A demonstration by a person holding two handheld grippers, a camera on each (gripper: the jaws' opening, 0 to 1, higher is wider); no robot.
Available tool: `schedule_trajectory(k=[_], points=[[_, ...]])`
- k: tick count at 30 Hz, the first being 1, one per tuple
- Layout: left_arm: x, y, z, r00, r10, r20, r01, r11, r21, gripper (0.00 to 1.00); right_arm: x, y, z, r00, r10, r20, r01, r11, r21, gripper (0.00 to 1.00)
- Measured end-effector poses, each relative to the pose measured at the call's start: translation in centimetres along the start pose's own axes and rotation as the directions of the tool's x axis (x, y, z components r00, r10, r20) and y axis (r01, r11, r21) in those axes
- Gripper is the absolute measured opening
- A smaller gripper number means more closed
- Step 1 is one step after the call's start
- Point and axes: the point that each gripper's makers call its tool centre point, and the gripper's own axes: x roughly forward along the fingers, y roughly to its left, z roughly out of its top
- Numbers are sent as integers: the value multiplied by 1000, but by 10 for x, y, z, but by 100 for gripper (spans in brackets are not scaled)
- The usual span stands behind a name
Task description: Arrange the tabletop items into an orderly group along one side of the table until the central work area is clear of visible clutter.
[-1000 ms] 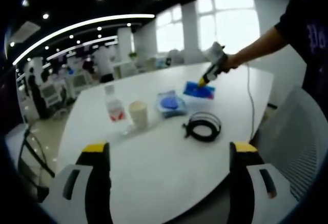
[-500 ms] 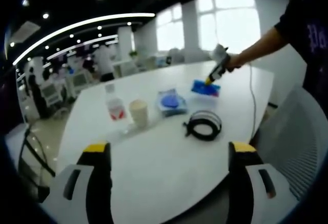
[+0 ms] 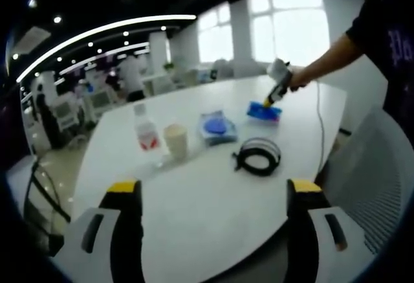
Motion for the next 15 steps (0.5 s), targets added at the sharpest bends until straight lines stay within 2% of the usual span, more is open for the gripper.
schedule_trajectory(k=[4, 11, 15], points=[[0, 0, -2, 1000, -2, -8, 2, 1000, 1, 88, 9, -2, -10, 1000, -23, -15, 23, 999, 36, 0], [1, 0, -4, 1000, 3, -21, -3, 1000, -5, 88, 13, -10, -16, 997, -74, -11, 74, 997, 23, 1], [2, 0, -6, 999, 3, -33, -3, 1000, -3, 87, 14, -13, -15, 997, -79, -5, 79, 997, 16, 11]])
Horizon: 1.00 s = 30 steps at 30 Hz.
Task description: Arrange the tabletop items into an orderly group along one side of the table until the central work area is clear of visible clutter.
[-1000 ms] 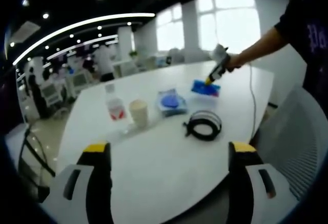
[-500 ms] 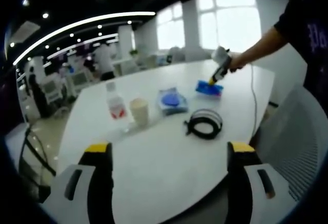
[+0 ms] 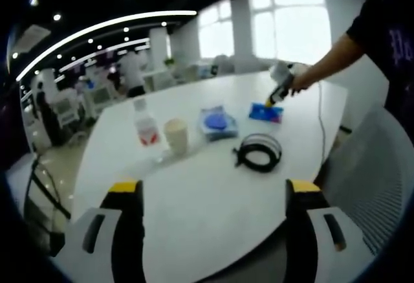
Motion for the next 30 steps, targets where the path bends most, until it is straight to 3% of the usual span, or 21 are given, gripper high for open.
schedule_trajectory(k=[8, 11, 23, 25, 28, 30], points=[[1, 1, -1, 1000, 4, -9, -4, 1000, 3, 85, -5, 4, 10, 999, 22, 46, -22, 1000, 2, 27], [3, -4, -4, 999, -10, -34, 12, 999, 46, 86, -8, 9, 15, 996, 43, 73, -44, 999, 7, 33], [14, -6, 7, 998, -48, -38, 49, 998, 38, 97, -22, 25, 40, 974, 120, 193, -120, 993, -10, 64], [19, -5, 15, 998, -48, -31, 49, 998, 26, 97, -22, 25, 43, 972, 130, 196, -131, 991, -8, 70], [31, 5, 22, 999, 11, -45, -12, 999, -29, 97, -21, 21, 48, 969, 127, 210, -130, 992, 1, 78], [37, 4, 26, 999, -1, -32, -1, 997, -74, 97, -21, 20, 51, 969, 125, 212, -127, 992, -2, 80]])
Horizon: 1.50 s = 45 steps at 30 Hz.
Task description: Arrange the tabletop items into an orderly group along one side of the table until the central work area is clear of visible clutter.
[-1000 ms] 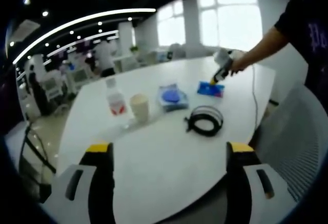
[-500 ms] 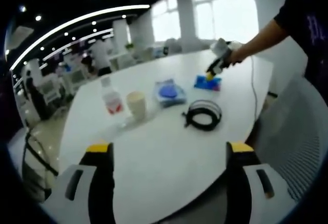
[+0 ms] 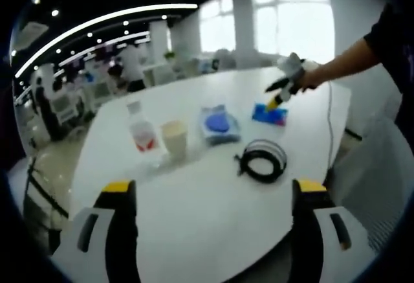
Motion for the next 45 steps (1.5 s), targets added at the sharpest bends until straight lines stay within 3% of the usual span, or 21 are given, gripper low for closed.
schedule_trajectory(k=[5, 9, 13, 18, 31, 40, 45], points=[[20, -1, 5, 1000, 9, -10, -9, 1000, -12, 98, 4, -3, 10, 1000, 5, 19, -5, 1000, -1, 88], [33, -5, 15, 1000, 10, 19, -9, 998, -57, 99, 4, 2, 23, 998, 11, 54, -12, 1000, 6, 97], [48, -12, 19, 1000, 0, 14, 1, 996, -87, 98, 5, 6, 35, 996, 23, 81, -24, 1000, 8, 100], [68, -22, 23, 1000, -8, 14, 10, 991, -134, 90, 13, 1, 45, 994, 39, 103, -39, 999, -7, 100], [119, -37, 32, 1000, -18, -1, 17, 962, -274, 86, 36, -9, 67, 989, 77, 127, -74, 997, -34, 98], [149, -52, 27, 999, -38, -18, 26, 904, -427, 81, 55, -13, 76, 986, 106, 128, -104, 994, -24, 87], [164, -53, 26, 999, -30, -19, 16, 860, -510, 76, 67, -13, 79, 984, 131, 117, -126, 991, -44, 82]])
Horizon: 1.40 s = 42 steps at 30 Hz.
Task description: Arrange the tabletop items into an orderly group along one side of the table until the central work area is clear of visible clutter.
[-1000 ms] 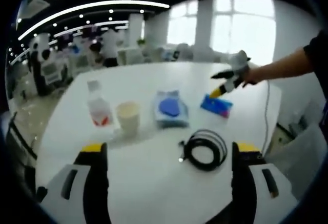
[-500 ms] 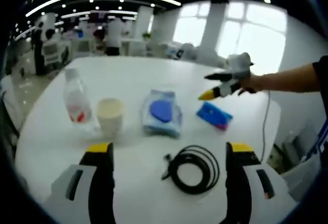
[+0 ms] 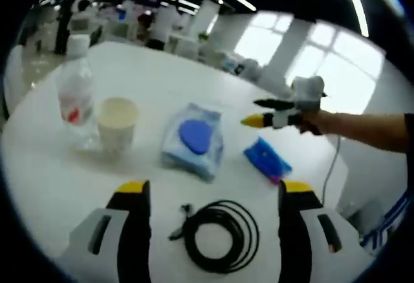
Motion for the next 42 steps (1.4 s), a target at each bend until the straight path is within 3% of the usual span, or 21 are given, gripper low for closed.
schedule_trajectory(k=[11, 24, 27, 29, 35, 42], points=[[34, -1, -6, 999, 18, -38, -21, 994, -105, 66, 31, -9, 10, 998, 58, -19, -58, 998, -22, 71], [67, 4, -19, 995, 38, -94, -58, 975, -212, 57, 57, -7, 3, 984, 157, -88, -163, 985, -60, 60], [75, 2, -25, 993, 33, -111, -58, 970, -234, 55, 60, -2, 2, 978, 195, -76, -196, 981, -6, 56], [78, 2, -27, 993, 33, -115, -65, 957, -282, 54, 62, -5, -3, 978, 193, -81, -193, 981, 10, 56], [85, 7, -31, 990, 58, -128, -91, 957, -276, 48, 69, -3, -14, 973, 212, -89, -209, 977, 43, 52], [95, 6, -34, 986, 45, -159, -97, 936, -337, 38, 79, 3, -20, 969, 228, -94, -219, 971, 90, 39]])
